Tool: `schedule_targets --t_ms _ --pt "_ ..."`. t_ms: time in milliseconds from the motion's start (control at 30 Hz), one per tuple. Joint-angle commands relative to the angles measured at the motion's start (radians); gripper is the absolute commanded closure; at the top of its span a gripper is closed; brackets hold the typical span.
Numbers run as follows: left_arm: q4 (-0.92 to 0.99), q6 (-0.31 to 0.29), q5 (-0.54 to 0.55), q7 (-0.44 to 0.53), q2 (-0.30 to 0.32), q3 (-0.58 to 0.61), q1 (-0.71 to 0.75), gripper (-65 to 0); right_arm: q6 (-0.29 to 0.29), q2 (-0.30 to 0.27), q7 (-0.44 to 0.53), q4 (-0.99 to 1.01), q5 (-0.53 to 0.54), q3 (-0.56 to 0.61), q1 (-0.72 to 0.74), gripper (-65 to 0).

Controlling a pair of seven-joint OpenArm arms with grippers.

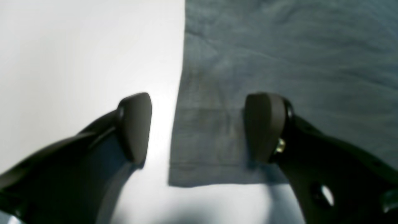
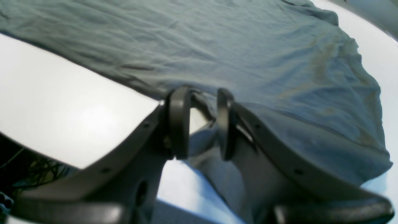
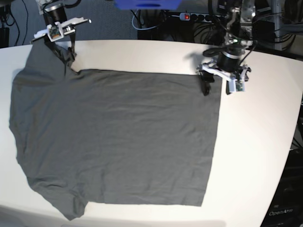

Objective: Fold the T-shirt properly
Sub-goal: 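Lower the left gripper onto the shirt's side edge and pinch it, then reach the right gripper to the sleeve corner by the collar and pinch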

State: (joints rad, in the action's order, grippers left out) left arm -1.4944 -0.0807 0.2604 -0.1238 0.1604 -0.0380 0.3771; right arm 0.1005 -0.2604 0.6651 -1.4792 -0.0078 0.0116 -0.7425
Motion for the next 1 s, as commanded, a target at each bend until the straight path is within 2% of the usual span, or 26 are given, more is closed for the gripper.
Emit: schedule_targets --t_ms 0,100,233,433,600,700,833,900,967 --pt "0.010 -0.020 0.001 -0.124 -0.022 0.010 0.018 -46.3 -0.006 -0.009 0.028 -0.015 0.009 -0.008 -0.010 -16.2" --pt "0.010 -0.021 -0.040 -0.165 -0.043 0.010 0.018 -46.3 -0.006 -0.009 0.028 -0.015 0.009 -0.008 -0.010 -16.2" --pt "0.008 -0.024 -0.040 -0.195 -0.043 0.010 0.023 -45.9 -0.006 -0.009 0.028 -0.015 0.009 -0.008 -0.010 -16.2" --pt "0.008 -0.027 -0.039 -0.196 -0.038 0.010 0.027 -31.2 -0.006 -0.009 0.028 -0.015 0.009 -0.008 -0.010 -16.2" --pt "0.033 -0.032 -0.037 -0.196 -0.037 0.008 0.030 -29.5 -0.006 -0.009 0.028 -0.015 0.009 -0.008 -0.010 -16.2" --pt "0.054 -0.035 0.010 -0.196 -0.026 0.008 0.032 -29.5 -0.006 -0.009 0.028 -0.015 0.009 -0.008 -0.010 -16.2" --pt "0.096 -0.109 0.139 -0.196 0.026 0.008 0.027 -29.4 -0.006 -0.009 0.028 -0.015 0.009 -0.008 -0.010 -16.2" --pt "0.116 -0.123 0.184 -0.196 0.047 0.010 0.026 -29.2 -0.006 -0.009 0.028 -0.015 0.009 -0.008 -0.010 -16.2" --pt "0.131 -0.123 0.213 -0.196 0.057 0.011 0.023 -25.2 -0.006 -0.009 0.028 -0.015 0.009 -0.008 -0.010 -16.2"
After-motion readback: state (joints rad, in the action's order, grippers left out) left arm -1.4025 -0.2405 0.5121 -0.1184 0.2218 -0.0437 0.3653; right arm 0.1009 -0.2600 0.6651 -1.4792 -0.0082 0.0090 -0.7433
